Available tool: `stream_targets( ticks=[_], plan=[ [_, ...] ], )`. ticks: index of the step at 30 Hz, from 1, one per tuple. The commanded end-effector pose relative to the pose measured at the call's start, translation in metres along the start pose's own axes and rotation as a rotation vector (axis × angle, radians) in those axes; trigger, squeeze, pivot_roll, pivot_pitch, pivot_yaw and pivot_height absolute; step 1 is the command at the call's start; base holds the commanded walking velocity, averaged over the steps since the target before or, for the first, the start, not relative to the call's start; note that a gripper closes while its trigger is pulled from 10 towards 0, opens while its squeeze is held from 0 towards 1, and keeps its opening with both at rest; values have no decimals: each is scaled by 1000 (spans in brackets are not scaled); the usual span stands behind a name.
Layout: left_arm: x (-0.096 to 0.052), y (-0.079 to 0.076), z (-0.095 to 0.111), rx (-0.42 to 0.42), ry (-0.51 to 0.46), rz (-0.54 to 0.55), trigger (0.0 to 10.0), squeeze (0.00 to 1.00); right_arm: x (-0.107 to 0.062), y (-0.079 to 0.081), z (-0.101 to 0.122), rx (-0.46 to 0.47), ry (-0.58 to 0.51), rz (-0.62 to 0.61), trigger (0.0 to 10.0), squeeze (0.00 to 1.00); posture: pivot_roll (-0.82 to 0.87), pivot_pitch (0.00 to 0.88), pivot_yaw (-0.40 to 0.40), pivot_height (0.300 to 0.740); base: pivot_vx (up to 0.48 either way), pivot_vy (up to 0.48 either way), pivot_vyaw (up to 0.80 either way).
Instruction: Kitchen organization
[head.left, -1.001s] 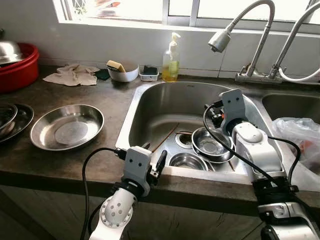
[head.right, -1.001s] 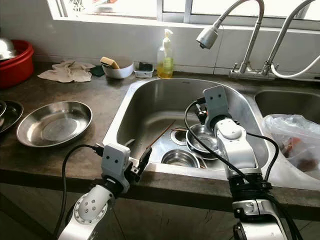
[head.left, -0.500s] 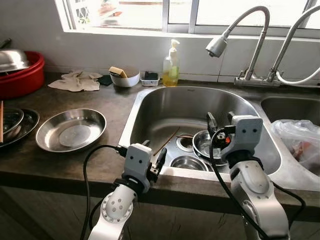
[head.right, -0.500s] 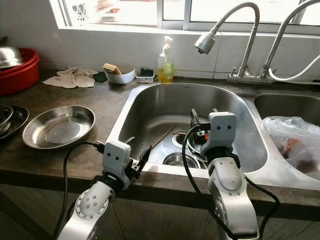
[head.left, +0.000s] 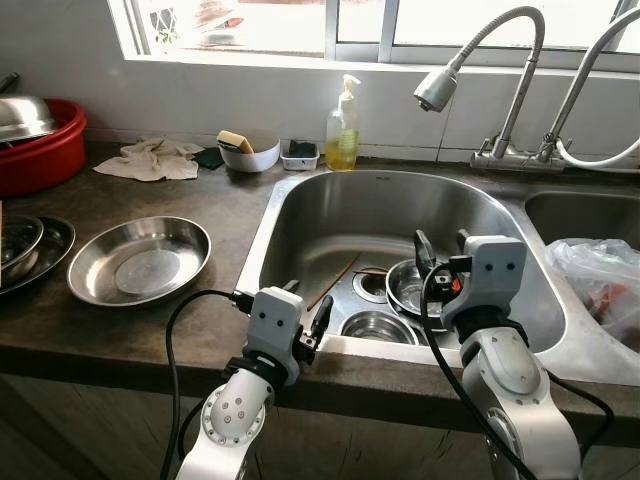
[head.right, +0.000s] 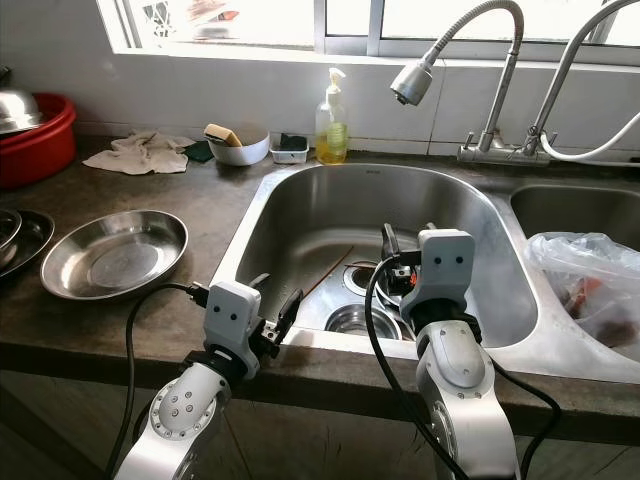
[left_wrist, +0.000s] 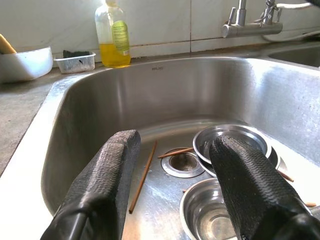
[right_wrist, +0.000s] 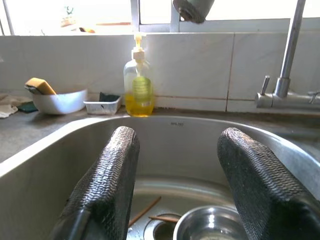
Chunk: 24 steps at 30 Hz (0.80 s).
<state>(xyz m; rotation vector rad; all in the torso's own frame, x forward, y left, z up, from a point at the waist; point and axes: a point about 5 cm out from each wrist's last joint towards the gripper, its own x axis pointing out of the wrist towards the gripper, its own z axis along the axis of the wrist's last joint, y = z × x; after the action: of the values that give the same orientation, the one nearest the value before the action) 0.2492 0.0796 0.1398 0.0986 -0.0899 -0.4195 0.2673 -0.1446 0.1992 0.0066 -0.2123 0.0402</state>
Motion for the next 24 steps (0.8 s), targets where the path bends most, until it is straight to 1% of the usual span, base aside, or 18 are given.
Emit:
stream_targets(
  ticks=[1,6,14,16,24],
  plan=[
    [1,1,0,-2,-2,4,10000,0,3,0,9,-9,-35,0,10000,0,-3,0,-49,740,0,0,800],
    [2,1,0,-2,-5,4,10000,0,7,0,11,-5,-43,5,10000,0,1,0,-53,740,0,0,800],
    [2,3,0,0,-5,9,10000,0,8,1,10,2,-34,8,10000,0,0,0,-51,740,0,0,800],
    [3,3,0,0,-3,9,10000,0,9,1,10,4,-34,10,10000,0,0,0,-51,740,0,472,800],
    [4,4,1,0,-6,8,10000,0,13,-2,12,22,-31,4,10000,0,-2,0,-50,740,0,480,0]
  ],
)
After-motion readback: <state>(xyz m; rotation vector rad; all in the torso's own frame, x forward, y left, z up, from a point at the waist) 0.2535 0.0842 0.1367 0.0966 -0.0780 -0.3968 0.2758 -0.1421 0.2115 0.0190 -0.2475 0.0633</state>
